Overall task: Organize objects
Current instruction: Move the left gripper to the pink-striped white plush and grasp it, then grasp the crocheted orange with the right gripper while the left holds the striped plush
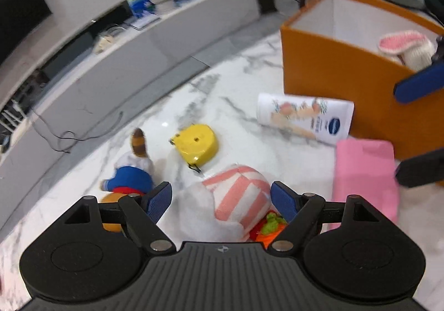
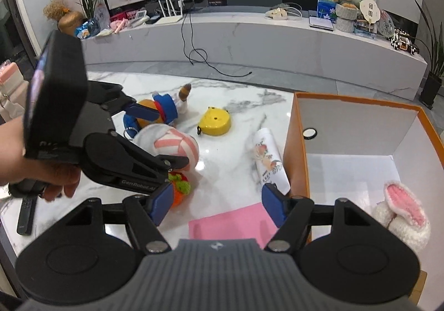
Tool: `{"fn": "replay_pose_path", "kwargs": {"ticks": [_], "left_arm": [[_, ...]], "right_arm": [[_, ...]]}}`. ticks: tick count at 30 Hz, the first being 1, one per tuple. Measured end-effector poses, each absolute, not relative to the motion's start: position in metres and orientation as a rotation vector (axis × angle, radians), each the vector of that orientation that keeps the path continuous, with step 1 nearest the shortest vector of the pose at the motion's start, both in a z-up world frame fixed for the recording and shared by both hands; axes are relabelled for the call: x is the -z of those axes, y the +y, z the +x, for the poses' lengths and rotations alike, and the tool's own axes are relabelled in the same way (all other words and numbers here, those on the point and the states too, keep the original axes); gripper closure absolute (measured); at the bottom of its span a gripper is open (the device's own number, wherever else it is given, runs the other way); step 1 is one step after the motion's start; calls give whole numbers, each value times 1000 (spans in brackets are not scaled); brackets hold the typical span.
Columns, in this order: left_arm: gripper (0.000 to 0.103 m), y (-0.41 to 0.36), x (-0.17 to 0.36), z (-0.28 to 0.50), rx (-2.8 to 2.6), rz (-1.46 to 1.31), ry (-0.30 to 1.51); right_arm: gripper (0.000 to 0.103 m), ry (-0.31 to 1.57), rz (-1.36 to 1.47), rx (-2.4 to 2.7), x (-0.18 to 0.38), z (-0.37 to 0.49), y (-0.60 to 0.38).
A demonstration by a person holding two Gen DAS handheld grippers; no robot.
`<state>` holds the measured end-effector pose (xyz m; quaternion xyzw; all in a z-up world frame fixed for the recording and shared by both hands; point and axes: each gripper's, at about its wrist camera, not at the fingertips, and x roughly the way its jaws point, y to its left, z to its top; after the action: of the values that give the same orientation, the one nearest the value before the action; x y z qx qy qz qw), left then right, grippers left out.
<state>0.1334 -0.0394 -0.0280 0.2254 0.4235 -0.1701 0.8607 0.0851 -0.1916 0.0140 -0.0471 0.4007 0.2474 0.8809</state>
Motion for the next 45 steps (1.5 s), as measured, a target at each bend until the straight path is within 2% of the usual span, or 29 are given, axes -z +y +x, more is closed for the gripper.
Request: {"fn": "replay_pose_path", "kwargs": {"ticks": [2,7,13,19,23,28,31,33,39,42,43,45], "left_arm": [[6,-39,35,137,347,483,896],[5,-49,47,134,311,616,897],[12,-58,53,126,291,730,885],[16,-54,49,117,291,715,878],[18,-43,40,103,251,645,905],[17,-18,29,78,129,396,961],[18,-10,27,57,62,366,986],[21,1,26,49,24,321,1006],[21,46,21,45,23,53,1001],[21,50,21,42,30,26,978],[21,49,22,42,30,24,971],[21,48,23,42,32,29,957]], "right_arm": [[31,842,-99,-511,-13,86,-193],[31,859,-108,-514,-11,86,-194],[30,866,-115,-516,-9,88,-192],[30,870,-115,-515,-10,89,-193],[30,877,-121,-514,-6,89,-191],[30,890,-135,-528,-1,90,-182],[30,901,-152,-544,4,88,-173],[30,908,-172,-559,8,86,-165],[31,898,-286,-685,21,64,-137],[33,911,-344,-749,32,55,-119],[37,931,-342,-777,37,54,-114],[39,959,-329,-814,43,52,-105]]}}
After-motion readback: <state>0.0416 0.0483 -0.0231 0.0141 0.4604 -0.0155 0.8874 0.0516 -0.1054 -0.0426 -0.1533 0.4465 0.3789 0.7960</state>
